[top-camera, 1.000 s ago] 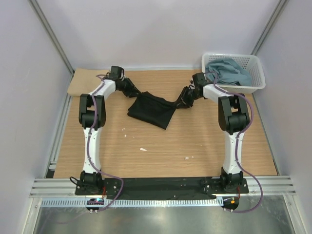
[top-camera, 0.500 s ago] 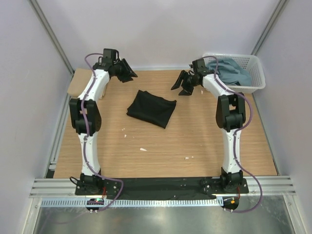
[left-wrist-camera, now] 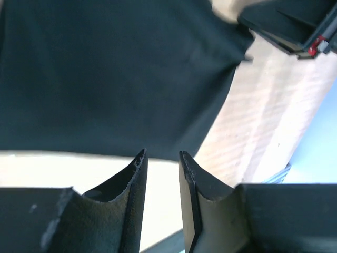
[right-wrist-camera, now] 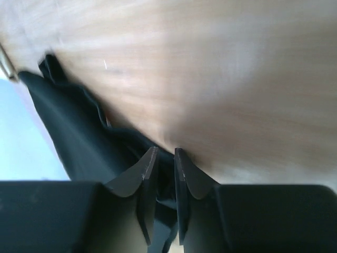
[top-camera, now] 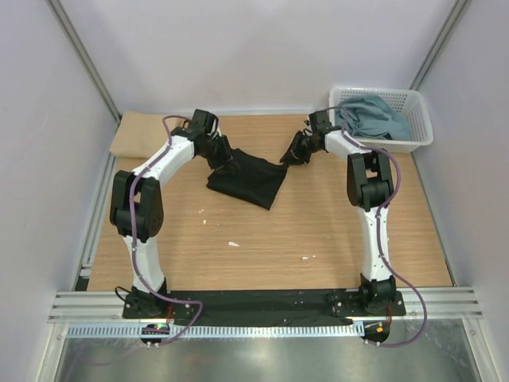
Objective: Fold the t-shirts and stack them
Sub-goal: Fold the tshirt
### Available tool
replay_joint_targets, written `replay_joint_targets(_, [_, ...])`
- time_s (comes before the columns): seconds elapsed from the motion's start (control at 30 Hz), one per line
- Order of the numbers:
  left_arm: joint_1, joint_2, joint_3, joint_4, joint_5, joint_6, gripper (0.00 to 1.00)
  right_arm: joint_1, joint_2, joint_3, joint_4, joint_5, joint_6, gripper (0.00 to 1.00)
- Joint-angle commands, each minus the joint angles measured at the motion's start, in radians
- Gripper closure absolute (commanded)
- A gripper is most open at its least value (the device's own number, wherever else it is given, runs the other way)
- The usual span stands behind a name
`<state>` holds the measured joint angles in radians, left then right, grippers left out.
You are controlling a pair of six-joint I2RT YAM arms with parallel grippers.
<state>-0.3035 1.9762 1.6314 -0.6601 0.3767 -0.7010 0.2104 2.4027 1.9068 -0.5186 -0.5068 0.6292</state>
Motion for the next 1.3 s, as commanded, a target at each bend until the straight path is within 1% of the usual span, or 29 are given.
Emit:
replay_joint_targets(0.0, [0.012, -0.155, -0.041, -0.018, 0.001, 0.029, 0.7, 0.027, -0.105, -0.168, 0.066, -0.05, 0.017, 0.75])
replay_joint_targets(0.07, [0.01, -0.183, -0.057, -0.059, -0.022, 0.04, 0.71, 0.041, -0.189, -0.262, 0.11, -0.053, 0.029, 0.78])
replay_joint_targets(0.1, [0.012, -0.201, -0.059, -0.071, -0.028, 0.043, 0.71, 0.049, -0.213, -0.355, 0.123, -0.064, 0.039, 0.78])
replay_joint_targets(0.13, [0.012, -0.214, -0.064, -0.084, -0.032, 0.041, 0.71, 0.064, -0.276, -0.403, 0.152, -0.074, 0.056, 0.78])
replay_joint_targets(0.17, [0.009, -0.223, -0.067, -0.098, -0.035, 0.04, 0.71, 0.076, -0.309, -0.504, 0.173, -0.087, 0.07, 0.79])
replay_joint_targets(0.2, [0.004, -0.238, -0.071, -0.104, -0.039, 0.037, 0.71, 0.093, -0.348, -0.552, 0.211, -0.09, 0.079, 0.79])
replay_joint_targets(0.27, [-0.006, -0.252, -0.079, -0.118, -0.064, 0.029, 0.7, 0.156, -0.453, -0.667, 0.221, -0.098, 0.092, 0.79])
replay_joint_targets(0.33, [-0.035, -0.26, -0.082, -0.13, -0.078, 0.021, 0.69, 0.216, -0.517, -0.728, 0.223, -0.09, 0.095, 0.79])
replay_joint_targets(0.37, [-0.048, -0.26, -0.082, -0.134, -0.085, 0.018, 0.68, 0.224, -0.596, -0.792, 0.223, -0.078, 0.108, 0.78])
replay_joint_targets(0.4, [-0.077, -0.258, -0.085, -0.137, -0.1, 0.015, 0.67, 0.225, -0.629, -0.824, 0.23, -0.064, 0.119, 0.77])
replay_joint_targets(0.43, [-0.094, -0.249, -0.084, -0.148, -0.113, 0.012, 0.67, 0.212, -0.667, -0.851, 0.22, -0.032, 0.119, 0.71])
replay_joint_targets(0.47, [-0.111, -0.244, -0.082, -0.154, -0.125, 0.011, 0.66, 0.201, -0.721, -0.88, 0.2, -0.007, 0.11, 0.68])
replay_joint_targets(0.5, [-0.15, -0.24, -0.081, -0.157, -0.156, 0.009, 0.66, 0.189, -0.743, -0.887, 0.172, 0.011, 0.075, 0.64])
replay_joint_targets(0.57, [-0.19, -0.214, -0.07, -0.162, -0.18, 0.006, 0.65, 0.146, -0.773, -0.908, 0.118, 0.027, 0.035, 0.57])
replay_joint_targets(0.6, [-0.228, -0.199, -0.061, -0.162, -0.193, 0.006, 0.65, 0.126, -0.792, -0.919, 0.114, 0.024, 0.011, 0.55])
replay_joint_targets(0.63, [-0.249, -0.185, -0.036, -0.168, -0.217, 0.008, 0.65, 0.106, -0.797, -0.933, 0.118, 0.018, 0.004, 0.52])
replay_joint_targets(0.67, [-0.287, -0.153, -0.022, -0.168, -0.235, 0.011, 0.64, 0.057, -0.803, -0.963, 0.13, -0.011, 0.004, 0.5])
replay_joint_targets(0.7, [-0.305, -0.117, 0.01, -0.179, -0.269, 0.02, 0.64, 0.04, -0.806, -0.976, 0.173, -0.041, 0.013, 0.46])
replay_joint_targets(0.8, [-0.371, -0.074, 0.057, -0.196, -0.32, 0.031, 0.63, 0.018, -0.784, -0.965, 0.23, -0.084, 0.007, 0.41])
replay_joint_targets(0.83, [-0.385, -0.065, 0.058, -0.203, -0.349, 0.031, 0.63, 0.018, -0.751, -0.945, 0.235, -0.09, -0.003, 0.38])
replay_joint_targets(0.93, [-0.433, -0.054, 0.03, -0.196, -0.369, 0.02, 0.61, 0.018, -0.677, -0.856, 0.259, -0.085, 0.007, 0.37])
replay_joint_targets(0.97, [-0.453, -0.054, 0.019, -0.2, -0.41, 0.017, 0.61, 0.02, -0.654, -0.803, 0.261, -0.084, 0.01, 0.36])
replay_joint_targets(1.1, [-0.494, -0.091, -0.065, -0.199, -0.476, 0.002, 0.59, 0.023, -0.558, -0.672, 0.269, -0.084, 0.039, 0.36])
replay_joint_targets(1.2, [-0.496, -0.097, -0.113, -0.179, -0.475, -0.008, 0.58, 0.033, -0.484, -0.586, 0.27, -0.085, 0.058, 0.37])
replay_joint_targets(1.27, [-0.496, -0.088, -0.122, -0.17, -0.473, -0.011, 0.58, 0.043, -0.453, -0.542, 0.269, -0.098, 0.078, 0.44])
